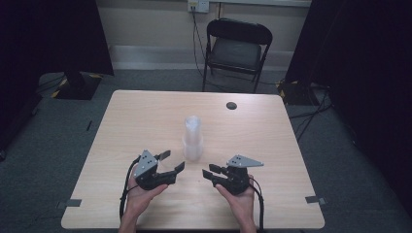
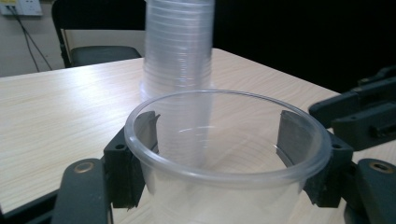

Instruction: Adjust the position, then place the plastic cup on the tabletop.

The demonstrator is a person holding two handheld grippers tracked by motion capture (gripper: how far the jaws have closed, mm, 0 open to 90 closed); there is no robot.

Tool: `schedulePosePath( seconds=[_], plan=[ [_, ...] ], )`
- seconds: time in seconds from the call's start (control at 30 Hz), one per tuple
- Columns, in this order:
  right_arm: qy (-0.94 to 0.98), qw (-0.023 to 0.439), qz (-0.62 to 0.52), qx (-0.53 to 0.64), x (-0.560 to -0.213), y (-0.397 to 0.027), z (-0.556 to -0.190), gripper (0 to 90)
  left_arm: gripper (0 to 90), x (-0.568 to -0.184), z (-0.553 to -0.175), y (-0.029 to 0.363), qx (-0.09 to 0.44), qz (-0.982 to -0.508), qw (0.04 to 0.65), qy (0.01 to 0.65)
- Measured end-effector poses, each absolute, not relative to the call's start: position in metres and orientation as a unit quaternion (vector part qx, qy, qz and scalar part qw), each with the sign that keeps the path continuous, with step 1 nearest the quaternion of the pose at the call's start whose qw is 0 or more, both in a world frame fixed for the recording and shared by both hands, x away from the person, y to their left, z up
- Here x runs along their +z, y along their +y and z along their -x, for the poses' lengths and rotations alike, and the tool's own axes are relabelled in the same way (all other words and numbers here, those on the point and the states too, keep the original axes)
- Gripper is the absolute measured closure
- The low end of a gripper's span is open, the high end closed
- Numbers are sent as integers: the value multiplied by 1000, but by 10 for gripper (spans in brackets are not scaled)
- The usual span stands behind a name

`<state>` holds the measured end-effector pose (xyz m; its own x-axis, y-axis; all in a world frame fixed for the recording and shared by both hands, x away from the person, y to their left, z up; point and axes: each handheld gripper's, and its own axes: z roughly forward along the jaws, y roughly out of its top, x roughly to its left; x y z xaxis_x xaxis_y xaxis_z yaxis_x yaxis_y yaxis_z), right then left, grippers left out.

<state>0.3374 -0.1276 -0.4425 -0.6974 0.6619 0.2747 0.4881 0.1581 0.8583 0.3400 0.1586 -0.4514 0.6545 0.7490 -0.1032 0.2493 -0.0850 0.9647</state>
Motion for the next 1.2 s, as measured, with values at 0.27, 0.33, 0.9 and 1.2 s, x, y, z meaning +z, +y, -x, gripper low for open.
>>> schedulePosePath(
  seconds=[0.27, 0.33, 0.9, 1.2],
  plan=[
    [755, 87, -385, 524, -446, -133, -335, 609, 296, -443, -351, 168, 220, -695, 578, 368],
    [754, 87, -386, 524, -447, -134, -335, 609, 296, -442, -355, 171, 217, -693, 577, 374],
    [753, 92, -394, 519, -450, -143, -335, 588, 298, -433, -385, 183, 242, -681, 564, 399],
    [749, 90, -392, 526, -452, -145, -333, 568, 297, -427, -403, 186, 258, -678, 556, 406]
  ],
)
